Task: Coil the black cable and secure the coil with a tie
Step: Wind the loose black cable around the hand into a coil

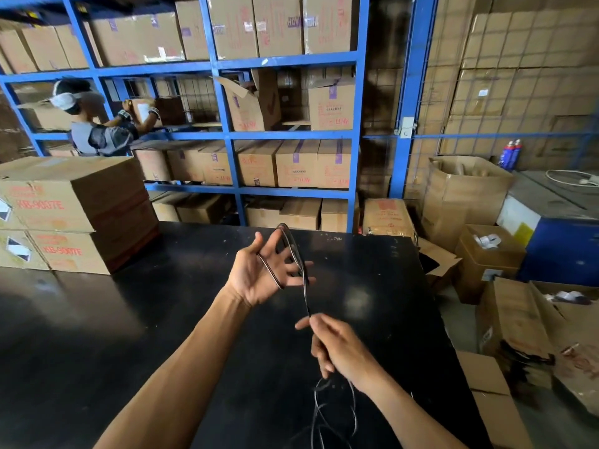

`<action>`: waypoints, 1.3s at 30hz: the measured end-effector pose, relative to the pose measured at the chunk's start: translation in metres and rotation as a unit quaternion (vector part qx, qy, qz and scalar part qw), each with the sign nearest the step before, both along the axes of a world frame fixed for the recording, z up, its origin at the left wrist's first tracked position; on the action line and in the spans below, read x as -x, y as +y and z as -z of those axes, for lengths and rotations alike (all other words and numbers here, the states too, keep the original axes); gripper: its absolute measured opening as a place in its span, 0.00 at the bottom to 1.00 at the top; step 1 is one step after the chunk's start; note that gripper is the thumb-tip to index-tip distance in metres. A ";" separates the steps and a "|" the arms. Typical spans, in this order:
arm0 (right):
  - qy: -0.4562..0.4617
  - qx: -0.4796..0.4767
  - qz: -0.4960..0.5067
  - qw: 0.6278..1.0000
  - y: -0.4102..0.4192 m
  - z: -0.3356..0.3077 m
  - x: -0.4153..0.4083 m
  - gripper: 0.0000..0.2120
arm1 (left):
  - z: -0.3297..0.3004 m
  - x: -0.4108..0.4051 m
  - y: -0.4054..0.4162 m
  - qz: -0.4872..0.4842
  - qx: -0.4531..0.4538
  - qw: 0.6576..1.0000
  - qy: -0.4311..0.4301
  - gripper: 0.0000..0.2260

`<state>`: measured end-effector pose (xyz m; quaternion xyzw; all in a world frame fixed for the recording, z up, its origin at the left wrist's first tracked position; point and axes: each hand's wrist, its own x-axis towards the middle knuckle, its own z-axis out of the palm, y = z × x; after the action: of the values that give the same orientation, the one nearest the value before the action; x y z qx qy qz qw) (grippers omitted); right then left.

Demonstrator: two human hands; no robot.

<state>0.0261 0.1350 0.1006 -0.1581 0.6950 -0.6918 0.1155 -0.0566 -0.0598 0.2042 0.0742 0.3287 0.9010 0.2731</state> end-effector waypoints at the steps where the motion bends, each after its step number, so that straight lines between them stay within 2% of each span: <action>1: -0.012 -0.012 0.009 1.000 0.001 0.008 -0.001 0.19 | -0.005 0.000 -0.001 0.011 -0.004 1.000 0.005 0.24; 4: -0.034 -0.063 0.064 0.995 0.013 0.020 0.005 0.27 | -0.013 -0.005 -0.004 0.086 0.010 0.996 0.028 0.24; 6: -0.013 -0.121 0.083 0.989 0.021 0.016 0.015 0.29 | -0.014 -0.014 -0.004 0.152 0.012 0.987 0.045 0.25; 8: 0.055 -0.208 0.082 0.973 0.030 0.005 0.028 0.25 | -0.013 -0.025 -0.001 0.215 0.013 0.975 0.051 0.25; 10: 0.126 -0.303 0.067 0.942 0.039 -0.011 0.042 0.12 | -0.013 -0.036 0.001 0.275 0.027 0.960 0.055 0.26; 13: 0.189 -0.371 0.013 0.909 0.054 -0.042 0.063 0.04 | -0.010 -0.050 0.002 0.361 0.092 0.924 0.085 0.28; 18: 0.305 -0.470 -0.028 0.828 0.054 -0.089 0.079 0.04 | 0.006 -0.057 -0.005 0.403 0.241 0.880 0.072 0.29; 20: 0.330 -0.481 -0.021 0.812 0.048 -0.101 0.081 0.07 | 0.016 -0.056 -0.007 0.384 0.295 0.874 0.052 0.29; 23: 0.331 -0.447 0.011 0.831 0.037 -0.107 0.078 0.10 | 0.028 -0.051 -0.013 0.284 0.306 0.909 0.020 0.29; 25: 0.326 -0.406 0.027 0.853 0.028 -0.101 0.070 0.10 | 0.028 -0.043 -0.018 0.175 0.282 0.943 -0.015 0.28; 28: 0.317 -0.311 0.047 0.895 0.016 -0.083 0.052 0.12 | 0.017 -0.032 -0.025 0.041 0.218 0.973 -0.058 0.27; 31: 0.274 -0.219 0.068 0.934 0.007 -0.059 0.034 0.13 | 0.003 -0.024 -0.029 -0.003 0.135 0.991 -0.026 0.24; 33: 0.181 -0.127 0.063 0.973 0.000 -0.040 0.023 0.14 | -0.004 -0.019 -0.030 -0.012 0.090 0.996 0.003 0.25; 35: 0.099 -0.053 0.035 0.993 -0.006 -0.024 0.012 0.14 | -0.011 -0.015 -0.027 -0.010 0.054 0.998 0.032 0.25; 39: 0.058 -0.051 -0.004 0.997 -0.009 0.002 -0.003 0.14 | -0.032 -0.009 -0.024 -0.006 -0.008 0.998 0.064 0.26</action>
<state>0.0289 0.1263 0.0986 -0.1945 0.7341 -0.6450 0.0859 -0.0475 -0.0834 0.2366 0.1320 0.3389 0.8986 0.2456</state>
